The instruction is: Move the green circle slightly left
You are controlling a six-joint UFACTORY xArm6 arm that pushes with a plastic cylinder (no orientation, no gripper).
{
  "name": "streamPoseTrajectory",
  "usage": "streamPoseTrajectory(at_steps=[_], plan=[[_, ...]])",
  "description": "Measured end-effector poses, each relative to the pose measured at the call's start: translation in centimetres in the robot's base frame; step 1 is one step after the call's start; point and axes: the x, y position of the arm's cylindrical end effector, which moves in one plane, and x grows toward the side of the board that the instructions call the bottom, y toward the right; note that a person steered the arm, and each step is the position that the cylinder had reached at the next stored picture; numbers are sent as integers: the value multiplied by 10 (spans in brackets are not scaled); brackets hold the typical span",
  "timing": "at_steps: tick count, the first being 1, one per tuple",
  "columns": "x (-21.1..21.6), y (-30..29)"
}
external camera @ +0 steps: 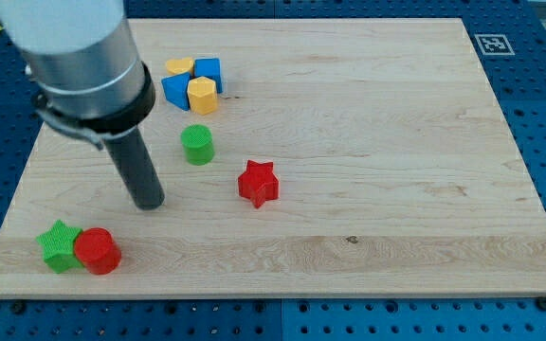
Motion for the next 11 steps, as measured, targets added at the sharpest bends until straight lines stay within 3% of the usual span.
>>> streamPoseTrajectory(at_steps=[2, 5, 6, 7, 8, 9, 11], plan=[[-60, -4], [-77, 69], [-102, 77], [-119, 128], [-107, 166], [-86, 166], [-64, 120]])
